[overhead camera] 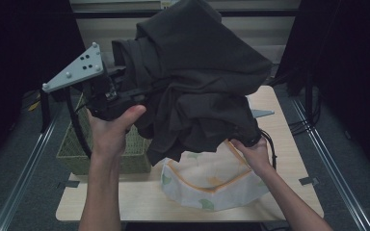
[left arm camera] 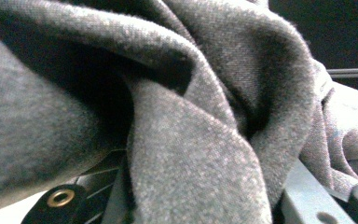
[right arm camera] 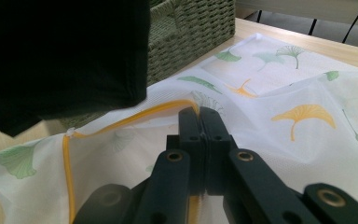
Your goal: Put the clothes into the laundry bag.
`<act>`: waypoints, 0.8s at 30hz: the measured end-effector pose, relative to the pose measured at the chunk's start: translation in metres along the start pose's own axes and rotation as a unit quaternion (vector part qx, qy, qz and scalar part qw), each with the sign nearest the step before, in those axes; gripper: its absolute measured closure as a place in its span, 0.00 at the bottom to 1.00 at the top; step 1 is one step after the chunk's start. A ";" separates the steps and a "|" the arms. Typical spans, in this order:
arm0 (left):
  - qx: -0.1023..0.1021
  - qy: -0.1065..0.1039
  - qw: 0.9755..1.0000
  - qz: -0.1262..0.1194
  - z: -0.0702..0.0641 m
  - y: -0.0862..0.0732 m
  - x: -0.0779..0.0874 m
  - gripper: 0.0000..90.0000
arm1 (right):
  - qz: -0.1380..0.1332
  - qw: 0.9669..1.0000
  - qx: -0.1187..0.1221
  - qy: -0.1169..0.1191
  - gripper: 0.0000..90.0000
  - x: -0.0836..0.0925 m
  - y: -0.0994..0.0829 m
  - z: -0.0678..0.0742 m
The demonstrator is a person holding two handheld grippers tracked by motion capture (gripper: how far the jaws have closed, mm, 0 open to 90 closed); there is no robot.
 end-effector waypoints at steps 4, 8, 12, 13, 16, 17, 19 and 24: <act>0.014 -0.003 1.000 -0.006 -0.003 -0.015 0.003 0.75 | -0.002 1.000 -0.004 0.000 0.99 0.001 0.000 -0.001; 0.028 -0.002 1.000 0.000 -0.004 -0.044 0.010 0.75 | 0.000 1.000 -0.004 0.002 0.99 0.002 0.000 -0.001; 0.042 0.001 0.999 0.010 -0.004 -0.075 0.019 0.75 | -0.004 1.000 -0.012 0.005 0.99 0.002 0.001 -0.002; 0.043 0.003 0.999 0.016 -0.005 -0.085 0.021 0.75 | -0.007 1.000 -0.015 0.005 0.99 0.002 0.002 -0.002; 0.053 0.002 0.998 0.025 -0.006 -0.103 0.026 0.75 | -0.010 1.000 -0.024 0.006 0.99 0.004 0.003 -0.004; 0.057 0.003 0.998 0.021 -0.006 -0.106 0.026 0.75 | -0.010 1.000 -0.025 0.006 0.99 0.004 0.002 -0.004; 0.061 0.001 0.998 0.020 -0.005 -0.116 0.030 0.75 | -0.011 1.000 -0.027 0.007 0.99 0.004 0.002 -0.004; 0.060 0.004 0.997 0.039 -0.006 -0.141 0.039 0.74 | -0.016 0.999 -0.033 0.007 0.99 0.006 0.006 -0.005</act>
Point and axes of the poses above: each handheld gripper's, and its own axes: x roughly backward along the jaws, y roughly out of its top, z roughly to its left, the point moved 10 cm from there along -x, roughly forward along the jaws, and after that the axes turned 13 degrees about -z, right-handed, at the moved point
